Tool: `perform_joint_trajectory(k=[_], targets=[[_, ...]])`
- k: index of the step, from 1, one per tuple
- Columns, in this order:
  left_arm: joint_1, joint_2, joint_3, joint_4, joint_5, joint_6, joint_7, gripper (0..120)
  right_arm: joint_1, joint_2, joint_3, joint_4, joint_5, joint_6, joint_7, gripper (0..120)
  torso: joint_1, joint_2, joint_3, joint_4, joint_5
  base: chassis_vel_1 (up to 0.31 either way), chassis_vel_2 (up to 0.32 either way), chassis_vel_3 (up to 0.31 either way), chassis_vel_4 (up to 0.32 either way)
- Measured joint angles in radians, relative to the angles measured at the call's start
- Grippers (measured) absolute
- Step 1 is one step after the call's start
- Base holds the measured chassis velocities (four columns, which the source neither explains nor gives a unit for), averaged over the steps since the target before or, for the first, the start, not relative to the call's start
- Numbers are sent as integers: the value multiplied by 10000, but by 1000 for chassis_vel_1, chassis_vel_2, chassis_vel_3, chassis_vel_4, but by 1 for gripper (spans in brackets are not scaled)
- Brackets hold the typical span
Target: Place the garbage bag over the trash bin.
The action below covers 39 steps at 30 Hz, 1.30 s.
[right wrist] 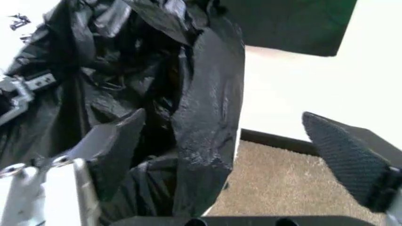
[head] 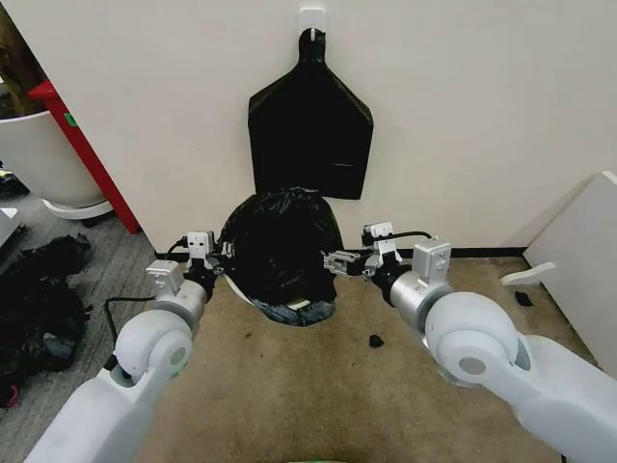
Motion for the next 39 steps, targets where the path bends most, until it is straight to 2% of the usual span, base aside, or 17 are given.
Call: perform_joint_trajectory(k=[3, 10, 11, 17, 18, 22, 39], targets=[[-27, 7, 0, 0, 0, 10, 33, 1, -4, 19, -27, -89, -32, 9, -1, 79, 0, 0, 0, 0, 0, 0, 0, 0, 0], [-39, 6, 1, 18, 24, 32, 185, 1, -19, 24, -81, -196, -97, 59, -4, 49, 0, 0, 0, 0, 0, 0, 0, 0, 0], [-39, 6, 1, 18, 24, 32, 185, 1, -19, 24, -81, -196, -97, 59, -4, 49, 0, 0, 0, 0, 0, 0, 0, 0, 0], [1, 10, -18, 56, 67, 64, 327, 1, -23, -64, -74, -52, -32, 101, 37, 24, 0, 0, 0, 0, 0, 0, 0, 0, 0], [1, 10, -18, 56, 67, 64, 327, 1, -23, -64, -74, -52, -32, 101, 37, 24, 0, 0, 0, 0, 0, 0, 0, 0, 0], [16, 3, -36, 69, 95, 92, 412, 1, -37, -151, -22, 59, 65, 114, 60, 11, 0, 0, 0, 0, 1, 0, 0, 0, 0], [218, 0, -173, 70, 160, 50, 710, 1, -175, -368, 344, 257, 527, 352, 259, 11, 0, 0, 0, 0, 1, 0, 0, 0, 0]])
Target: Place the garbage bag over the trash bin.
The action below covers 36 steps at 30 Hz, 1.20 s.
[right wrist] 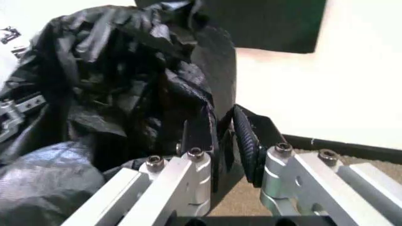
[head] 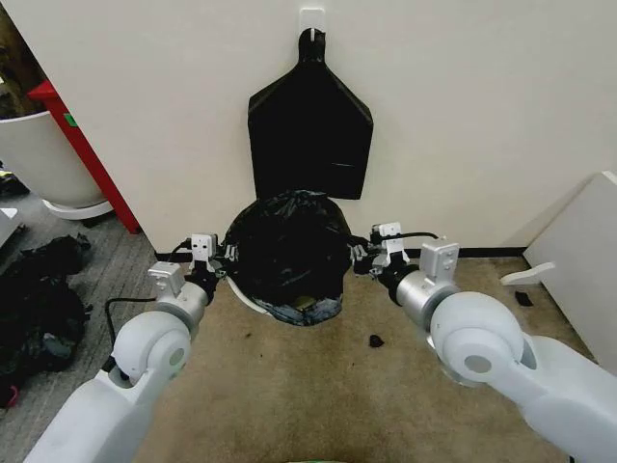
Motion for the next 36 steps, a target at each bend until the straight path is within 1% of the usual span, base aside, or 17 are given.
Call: perform_joint_trajectory(k=[6, 10, 13, 15, 17, 21, 28, 32, 36], targets=[[122, 5, -109, -42, -91, -135, 196, 1, -278, -172, 234, -71, 138, 221, 7, 11, 0, 0, 0, -2, 0, 0, 0, 0, 0], [371, 5, -218, -121, -205, -364, 486, 1, -352, -306, 469, -178, 347, 364, 53, 11, 0, 0, 0, 0, 0, 0, 0, 0, 0], [487, -7, -312, -146, -391, -569, 681, 1, -427, -442, 605, -247, 500, 465, 5, 7, 0, 0, 0, 0, 0, 0, 0, 0, 0], [488, -2, -333, -157, -482, -579, 681, 1, -454, -478, 630, -261, 543, 498, -34, 5, 0, 0, 0, 0, 1, 0, 0, 0, 0], [483, 1, -371, -164, -628, -600, 675, 1, -513, -551, 677, -273, 650, 535, -96, 0, 0, 0, 0, -1, 1, 0, 0, 0, 0], [448, 1, -420, -165, -847, -615, 587, 1, -606, -668, 743, -290, 747, 590, -204, 0, 0, 0, 0, 0, 1, 0, 0, 0, 0], [364, -69, -500, -248, -1821, -618, 209, 1, -755, -739, 774, -419, 932, 676, -695, 0, 1, 0, 0, 0, 0, 0, 0, 0, 0], [335, -70, -520, -256, -2027, -617, 205, 1, -792, -733, 771, -487, 922, 751, -790, 0, 1, 0, 0, 0, 1, 0, 0, 0, 0], [180, -81, -521, -144, -2152, -612, 206, 1, -805, -729, 907, -359, 912, 916, -476, 15, 1, 0, 0, 0, 0, 0, 0, 0, 0]])
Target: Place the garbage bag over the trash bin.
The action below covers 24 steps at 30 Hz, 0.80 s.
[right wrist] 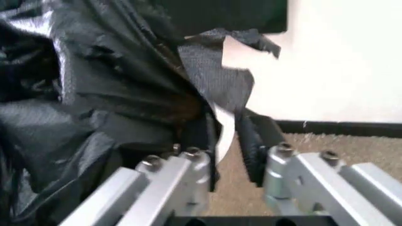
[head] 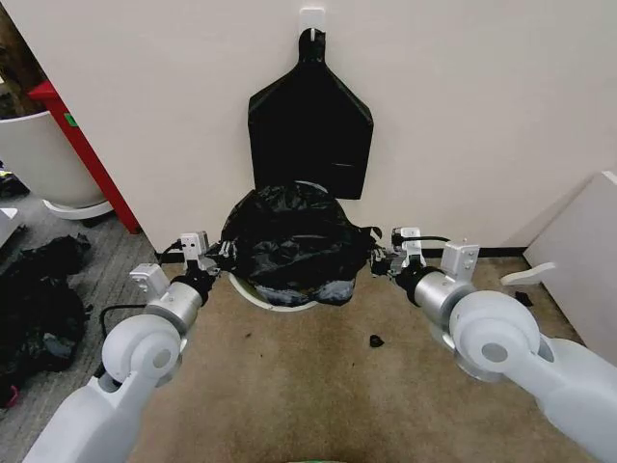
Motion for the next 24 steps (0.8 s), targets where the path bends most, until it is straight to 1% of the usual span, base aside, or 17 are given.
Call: perform_joint_trajectory(k=[1, 7, 8, 9, 10, 11, 13, 14, 15, 21, 24], targets=[[0, 0, 0, 0, 0, 0, 0, 1, 0, 0, 0, 0, 0, 0, 0, 15, 0, 0, 0, 0, 0, 0, 0, 0, 0], [-370, -51, 83, 549, 11, -49, -137, 1, -234, -179, 565, 742, 222, 203, 710, 41, 0, 0, 0, -1, -1, 0, 0, 0, 0], [-370, -51, 83, 549, 11, -49, -137, 1, -234, -179, 565, 742, 222, 203, 710, 41, 0, 0, 0, -1, -1, 0, 0, 0, 0], [-429, -64, 106, 616, 13, -79, -185, 1, -252, -172, 641, 823, 279, 246, 851, 45, 0, 0, 0, -1, -2, 0, 0, 0, 0], [-502, -78, 124, 687, 11, -97, -239, 1, -275, -151, 755, 941, 371, 348, 1049, 48, 0, 0, 0, -1, -1, 0, 0, 0, 0], [-577, -89, 144, 762, 1, -118, -282, 1, -309, -129, 887, 1041, 492, 476, 1216, 54, 0, 0, 0, -1, 0, 0, 0, 0, 0], [-713, -119, 196, 860, -87, -122, -411, 1, -365, -85, 1041, 1213, 771, 800, 1448, 62, 0, 0, 0, 0, -1, 0, 0, 0, 0], [-807, -148, 229, 906, -156, -122, -521, 1, -398, -28, 1118, 1351, 1057, 1003, 1618, 65, 0, 0, 0, -1, -1, 0, 0, 0, 0], [-807, -148, 229, 906, -156, -122, -521, 1, -398, -28, 1118, 1351, 1057, 1003, 1618, 65, 0, 0, 0, -1, -1, 0, 0, 0, 0], [-1387, -336, 447, 1058, -565, -109, -1134, 1, -871, 781, 1290, 2118, 3544, 2136, 2917, 91, 0, 0, 0, 0, -1, 0, 0, 0, 0], [-1503, -375, 495, 1089, -622, -105, -1214, 1, -1217, 1021, 1397, 2140, 4225, 2427, 3054, 97, 0, 0, 0, -2, 1, 0, 0, 0, 0]])
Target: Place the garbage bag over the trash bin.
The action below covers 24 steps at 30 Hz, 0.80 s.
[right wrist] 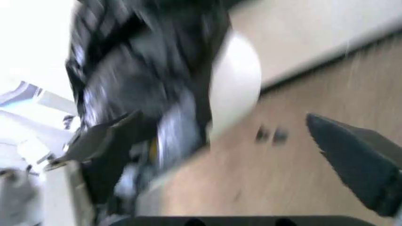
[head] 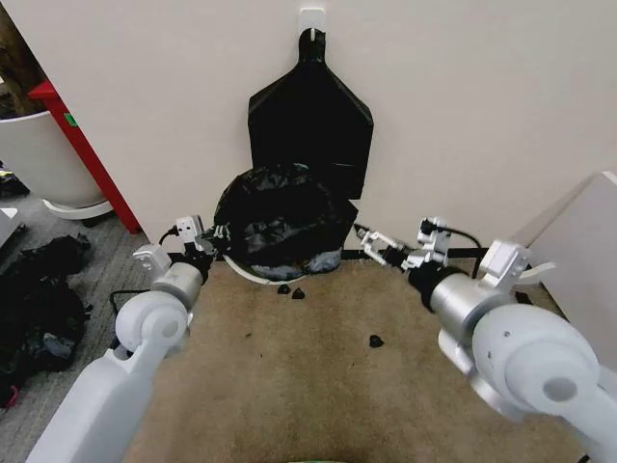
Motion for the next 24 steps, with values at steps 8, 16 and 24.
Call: perform_joint_trajectory(k=[8, 16, 24], targets=[[-86, 5, 89, -122, -46, 83, -52, 1, -175, 1522, 97, -3, 1770, 1482, 23, 100, 0, 0, 0, 1, -2, 0, 0, 0, 0], [-11, -8, 110, -176, 85, 114, 8, 1, 29, 2070, -476, -47, 1610, 1714, -359, 100, 0, 0, 0, 1, -3, 0, 0, 0, 0], [-57, -58, 170, -181, 121, 140, 20, 1, 85, 2395, -698, -282, 1363, 1749, -604, 84, 0, 0, 0, 1, -4, 0, 0, 0, 0]])
